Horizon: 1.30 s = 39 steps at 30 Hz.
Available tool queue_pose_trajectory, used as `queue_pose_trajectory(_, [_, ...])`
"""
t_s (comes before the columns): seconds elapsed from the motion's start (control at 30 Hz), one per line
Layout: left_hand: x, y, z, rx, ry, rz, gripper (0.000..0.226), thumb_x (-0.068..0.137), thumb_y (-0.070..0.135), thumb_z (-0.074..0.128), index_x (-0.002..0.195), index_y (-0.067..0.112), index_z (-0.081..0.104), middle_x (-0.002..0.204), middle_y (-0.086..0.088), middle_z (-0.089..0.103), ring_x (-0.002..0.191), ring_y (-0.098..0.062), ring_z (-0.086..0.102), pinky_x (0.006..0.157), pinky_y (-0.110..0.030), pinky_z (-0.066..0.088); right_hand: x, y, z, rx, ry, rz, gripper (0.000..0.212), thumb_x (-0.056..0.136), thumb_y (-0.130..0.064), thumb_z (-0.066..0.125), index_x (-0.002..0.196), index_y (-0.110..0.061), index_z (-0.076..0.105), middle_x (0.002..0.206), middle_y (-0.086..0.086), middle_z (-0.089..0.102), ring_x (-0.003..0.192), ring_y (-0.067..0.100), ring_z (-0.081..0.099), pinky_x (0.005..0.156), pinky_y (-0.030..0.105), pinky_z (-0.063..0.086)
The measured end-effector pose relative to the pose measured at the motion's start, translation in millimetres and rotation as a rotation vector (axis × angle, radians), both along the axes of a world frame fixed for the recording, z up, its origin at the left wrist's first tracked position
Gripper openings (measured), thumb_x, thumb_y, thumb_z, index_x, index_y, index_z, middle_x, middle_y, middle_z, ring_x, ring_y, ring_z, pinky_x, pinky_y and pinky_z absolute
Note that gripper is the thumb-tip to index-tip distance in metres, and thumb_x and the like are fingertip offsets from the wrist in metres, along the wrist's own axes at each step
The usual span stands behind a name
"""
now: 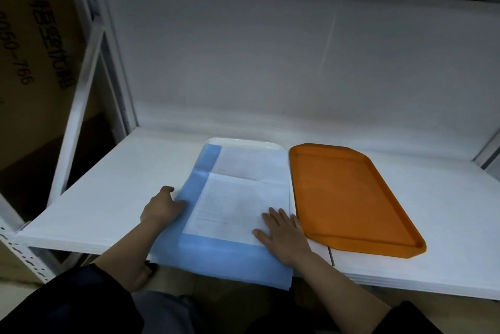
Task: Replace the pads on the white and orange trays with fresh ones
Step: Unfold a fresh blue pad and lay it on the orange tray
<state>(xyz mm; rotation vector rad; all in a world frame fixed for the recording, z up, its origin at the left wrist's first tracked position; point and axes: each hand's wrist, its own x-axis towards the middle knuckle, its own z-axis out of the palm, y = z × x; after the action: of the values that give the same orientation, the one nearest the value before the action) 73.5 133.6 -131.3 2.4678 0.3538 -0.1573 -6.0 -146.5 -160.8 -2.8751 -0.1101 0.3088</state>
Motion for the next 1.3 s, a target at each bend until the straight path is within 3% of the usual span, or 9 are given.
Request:
queue_pose_trajectory(0.1, [-5.5,2.4,1.1,0.124,0.028,-0.021,0.059,0.089,0.028,0.053,0.143,0.021,0.030,0.127,-0.009,0.056,0.114,-0.030,0.054,0.086,-0.035,0.042,-4.1,-1.6,3.8,0.178,-0.110,-0.050,0.053,0.100,-0.047,0.031,0.147,-0.022,0.029,0.156,-0.002,0.023,0.145,0.015,0.015,0.117,0.029,0.007])
queue_pose_trajectory(0.23, [-13.2,5.7,1.5,0.127,0.059,0.003,0.059,0.089,0.029,0.054,0.142,0.018,0.032,0.135,-0.012,0.043,0.121,-0.033,0.048,0.094,-0.040,0.042,-3.6,-3.1,13.7,0.533,-0.178,-0.268,0.043,0.100,-0.018,0.041,0.143,-0.016,0.035,0.148,0.003,0.036,0.134,0.015,0.034,0.111,0.023,0.023])
queue_pose_trajectory(0.5, [-17.7,4.5,-1.9,-0.156,0.167,0.019,0.065,0.088,0.032,0.060,0.137,0.000,0.033,0.134,-0.018,0.047,0.119,-0.035,0.049,0.092,-0.038,0.043,17.6,-14.2,40.2,1.095,0.069,-0.718,0.038,0.096,-0.013,0.043,0.134,-0.012,0.045,0.135,0.010,0.048,0.117,0.028,0.049,0.097,0.038,0.042])
queue_pose_trajectory(0.6, [-15.3,7.6,-3.5,-0.285,0.197,0.051,0.071,0.085,0.030,0.067,0.137,-0.005,0.033,0.136,-0.018,0.046,0.120,-0.034,0.049,0.096,-0.040,0.043,15.8,-19.1,47.1,1.066,0.132,-0.785,0.012,0.095,-0.010,0.043,0.085,-0.008,0.050,0.086,0.008,0.048,0.078,0.022,0.047,0.073,0.033,0.041])
queue_pose_trajectory(0.77, [-17.3,6.0,-2.2,-0.116,0.207,0.034,0.059,0.088,0.026,0.064,0.132,-0.007,0.044,0.136,-0.021,0.047,0.123,-0.034,0.046,0.096,-0.036,0.038,7.3,-31.8,43.0,0.970,0.052,-0.710,0.029,0.090,-0.010,0.046,0.063,-0.015,0.036,0.063,0.005,0.037,0.053,0.017,0.033,0.052,0.025,0.027])
queue_pose_trajectory(0.87, [-21.1,10.8,0.8,-0.029,0.217,0.038,0.063,0.087,0.040,0.061,0.131,-0.003,0.046,0.134,-0.019,0.050,0.122,-0.033,0.048,0.097,-0.037,0.037,-4.0,-35.6,43.3,0.813,0.053,-0.625,0.018,0.094,-0.020,0.046,0.076,-0.017,0.044,0.063,0.004,0.050,0.050,0.016,0.048,0.043,0.022,0.034])
queue_pose_trajectory(1.03, [-19.1,11.1,6.9,-0.092,0.223,0.043,0.057,0.086,0.045,0.061,0.117,-0.003,0.056,0.120,-0.017,0.059,0.101,-0.028,0.053,0.082,-0.032,0.036,-12.7,-37.9,42.6,0.358,0.192,-0.461,0.029,0.097,-0.040,0.039,0.100,-0.013,0.049,0.077,0.005,0.072,0.061,0.017,0.067,0.068,0.031,0.056])
queue_pose_trajectory(1.2, [-16.4,11.0,15.1,-0.212,0.285,0.021,0.053,0.081,0.033,0.070,0.120,0.000,0.056,0.115,-0.013,0.058,0.098,-0.026,0.053,0.084,-0.035,0.041,-21.5,-30.8,53.0,0.645,0.388,-0.537,0.027,0.094,-0.037,0.053,0.094,-0.010,0.051,0.083,0.012,0.069,0.059,0.019,0.066,0.047,0.021,0.047])
queue_pose_trajectory(1.3, [-27.5,16.4,14.8,-0.237,0.365,0.025,0.029,0.080,0.024,0.070,0.101,0.006,0.063,0.102,-0.011,0.066,0.094,-0.026,0.063,0.077,-0.031,0.052,-25.1,-35.7,54.0,0.856,0.392,-0.595,0.021,0.092,-0.030,0.059,0.099,-0.011,0.054,0.080,0.006,0.065,0.066,0.015,0.061,0.051,0.021,0.045])
